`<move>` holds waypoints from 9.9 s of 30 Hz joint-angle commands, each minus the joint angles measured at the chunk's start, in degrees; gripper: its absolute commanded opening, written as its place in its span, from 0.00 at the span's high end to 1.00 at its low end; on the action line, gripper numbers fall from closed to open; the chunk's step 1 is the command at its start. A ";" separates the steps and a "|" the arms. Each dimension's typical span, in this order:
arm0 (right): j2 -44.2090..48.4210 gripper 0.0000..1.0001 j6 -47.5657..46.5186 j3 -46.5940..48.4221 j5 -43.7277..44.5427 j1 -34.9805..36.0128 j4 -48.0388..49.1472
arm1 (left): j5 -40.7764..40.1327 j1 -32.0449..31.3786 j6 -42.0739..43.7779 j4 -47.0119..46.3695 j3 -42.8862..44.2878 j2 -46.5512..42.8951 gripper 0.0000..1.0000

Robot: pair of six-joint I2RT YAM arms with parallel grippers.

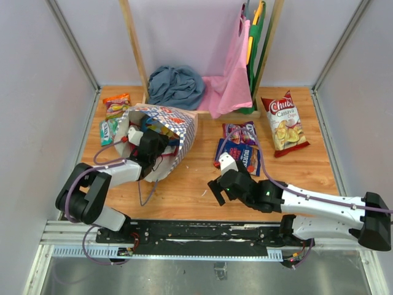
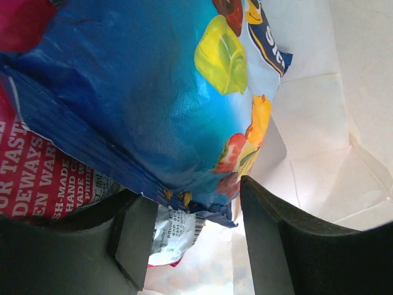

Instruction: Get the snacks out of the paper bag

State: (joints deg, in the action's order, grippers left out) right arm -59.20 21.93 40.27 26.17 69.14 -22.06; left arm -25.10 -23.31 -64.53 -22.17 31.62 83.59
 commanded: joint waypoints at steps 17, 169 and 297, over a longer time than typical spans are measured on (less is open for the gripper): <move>0.46 0.02 -0.92 -0.49 1.68 -1.12 0.00 | -8.41 1.15 5.39 0.52 6.29 1.16 0.99; 7.34 0.02 7.63 26.38 -57.32 -101.32 -16.08 | 50.51 -39.86 45.26 5.02 60.26 26.87 0.99; 2.80 0.02 2.56 19.28 -12.46 -33.56 -8.69 | -2.72 -19.19 29.53 70.03 39.12 -27.97 0.00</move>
State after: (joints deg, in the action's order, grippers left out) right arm -56.55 23.66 60.99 11.64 34.46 -32.67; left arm -31.88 -47.68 -27.55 50.48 76.07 64.36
